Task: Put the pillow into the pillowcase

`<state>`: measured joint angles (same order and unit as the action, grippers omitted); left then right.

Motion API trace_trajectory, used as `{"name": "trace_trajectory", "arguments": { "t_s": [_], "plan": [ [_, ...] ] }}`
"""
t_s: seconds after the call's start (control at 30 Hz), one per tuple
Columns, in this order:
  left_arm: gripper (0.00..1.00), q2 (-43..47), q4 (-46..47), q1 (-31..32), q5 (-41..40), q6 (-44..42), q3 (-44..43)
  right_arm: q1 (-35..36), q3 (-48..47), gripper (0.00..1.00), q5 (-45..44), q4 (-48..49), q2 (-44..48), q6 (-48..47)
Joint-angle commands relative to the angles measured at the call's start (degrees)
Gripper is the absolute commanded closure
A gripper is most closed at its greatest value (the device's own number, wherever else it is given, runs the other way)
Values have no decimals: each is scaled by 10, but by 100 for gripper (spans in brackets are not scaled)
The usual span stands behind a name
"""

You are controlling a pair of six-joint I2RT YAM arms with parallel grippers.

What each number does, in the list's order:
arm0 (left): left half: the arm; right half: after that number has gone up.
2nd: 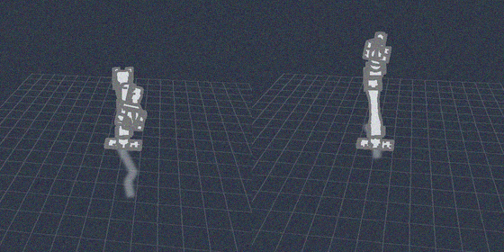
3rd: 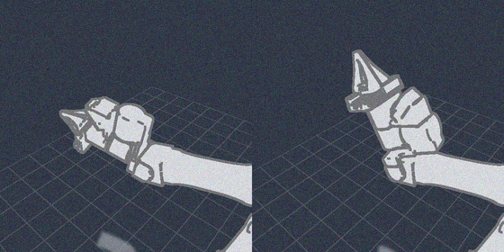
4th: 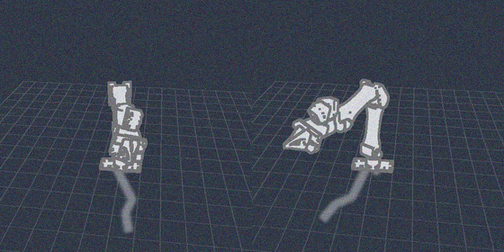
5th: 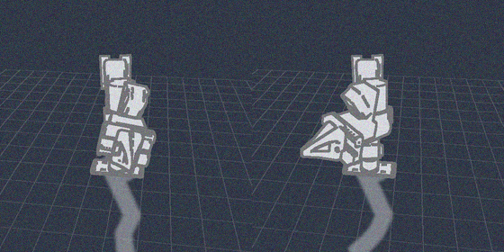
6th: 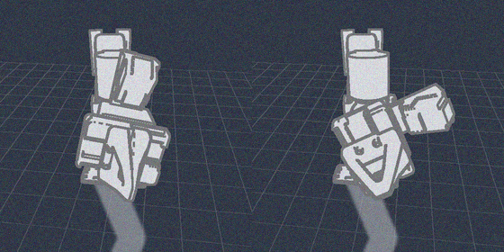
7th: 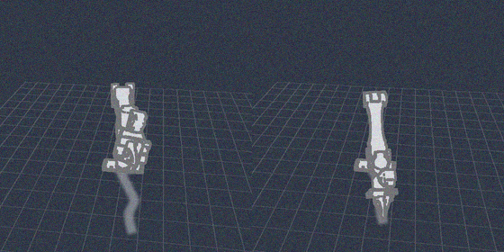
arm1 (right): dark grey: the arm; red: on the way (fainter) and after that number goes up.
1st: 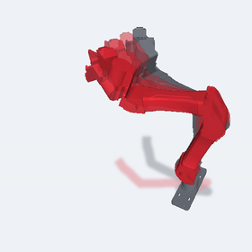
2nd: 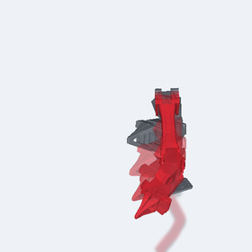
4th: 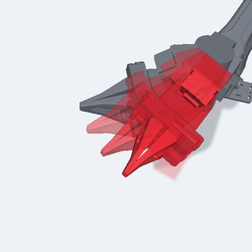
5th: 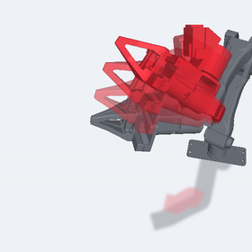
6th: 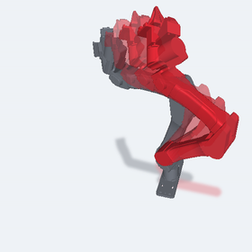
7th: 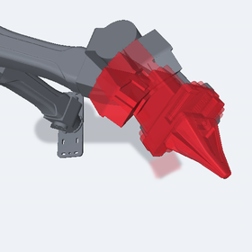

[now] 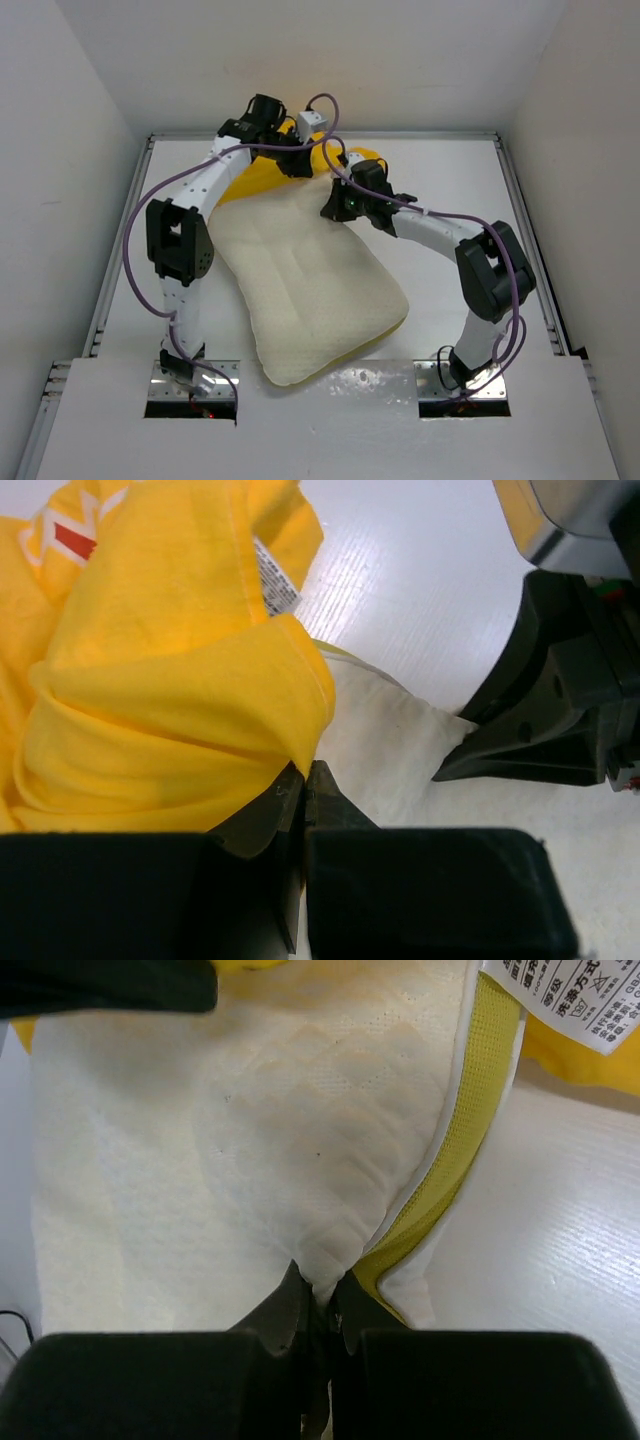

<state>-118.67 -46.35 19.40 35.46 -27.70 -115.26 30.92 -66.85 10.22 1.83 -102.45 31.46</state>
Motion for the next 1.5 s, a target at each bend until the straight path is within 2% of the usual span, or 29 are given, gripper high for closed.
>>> {"name": "trace_trajectory", "arguments": {
  "t_s": [0.0, 0.13, 0.3, 0.4, 0.47, 0.6, 0.67, 0.7, 0.73, 0.77, 0.8, 0.83, 0.87, 0.9, 0.93, 1.03, 1.07, 1.1, 1.13, 1.17, 1.2, 1.23, 1.27, 1.3, 1.33, 1.37, 1.4, 1.43, 1.47],
  "plan": [
    [100, 32, -22, 5, 66, -47, 18, 3, -25, 100, -20, 107, 26, 4],
    [100, 54, -34, 10, 104, -90, 69, 3, -35, 100, -36, 157, 23, 18],
    [100, 56, -145, 28, 178, -220, 57, 4, -28, 100, -50, 176, 12, 30],
    [100, 49, -204, 30, 161, -285, 57, -4, 1, 100, -74, 197, 18, 53],
    [100, 49, -223, 28, 123, -311, 80, -23, 29, 100, -87, 237, 30, 83],
    [99, 53, -231, 28, 106, -325, 121, -58, 45, 100, -129, 238, 39, 105],
    [91, 54, -223, 27, 110, -308, 120, -67, 41, 100, -135, 229, 31, 118],
    [79, 57, -213, 25, 111, -293, 117, -70, 37, 100, -139, 219, 26, 119],
    [71, 60, -194, 23, 116, -278, 109, -75, 26, 100, -143, 197, 20, 118],
    [54, 62, -186, 18, 121, -251, 103, -78, 19, 100, -146, 184, 3, 115],
    [46, 68, -176, 14, 126, -236, 96, -87, 0, 93, -139, 158, -7, 108],
    [33, 70, -168, 7, 127, -211, 77, -91, -14, 76, -129, 138, -18, 85],
    [14, 73, -168, 2, 125, -203, 64, -95, -29, 55, -120, 116, -27, 64],
    [6, 81, -168, -6, 123, -193, 51, -96, -48, 35, -108, 53, -41, 42],
    [0, 89, -156, -15, 118, -184, 40, -96, -84, 21, -109, 18, -47, -9],
    [0, 136, -71, -94, 109, -59, 84, -97, -107, 15, -120, -67, -31, -74],
    [0, 156, -54, -149, 107, -40, 103, -96, -102, 10, -130, -78, -18, -83],
    [0, 164, -37, -175, 93, -21, 121, -96, -87, 9, -158, -90, 13, -91],
    [0, 170, -13, -229, 80, 1, 157, -96, -78, 11, -178, -94, 31, -98],
    [0, 174, -7, -250, 65, 5, 174, -96, -72, 20, -190, -100, 48, -97],
    [4, 172, 5, -268, 41, 5, 204, -93, -65, 48, -184, -102, 75, -98],
    [50, 163, 6, -292, 30, 5, 214, -86, -64, 85, -182, -103, 84, -97],
    [77, 153, 4, -299, 9, 2, 218, -53, -67, 100, -185, -110, 88, -103],
    [92, 144, 5, -303, 2, 1, 228, -28, -86, 100, -186, -121, 88, -118],
    [90, 124, 8, -308, 0, 0, 233, -1, -103, 98, -214, -135, 74, -160],
    [82, 115, 17, -308, 0, 1, 240, 52, -142, 63, -236, -166, 47, -184],
    [69, 103, 20, -308, 0, 2, 242, 74, -160, 43, -236, -178, 47, -185],
    [50, 85, 27, -308, 4, 6, 244, 92, -177, 30, -231, -187, 20, -180],
    [44, 78, 34, -309, 6, 10, 245, 126, -202, 17, -224, -195, 7, -177]
  ]
}}
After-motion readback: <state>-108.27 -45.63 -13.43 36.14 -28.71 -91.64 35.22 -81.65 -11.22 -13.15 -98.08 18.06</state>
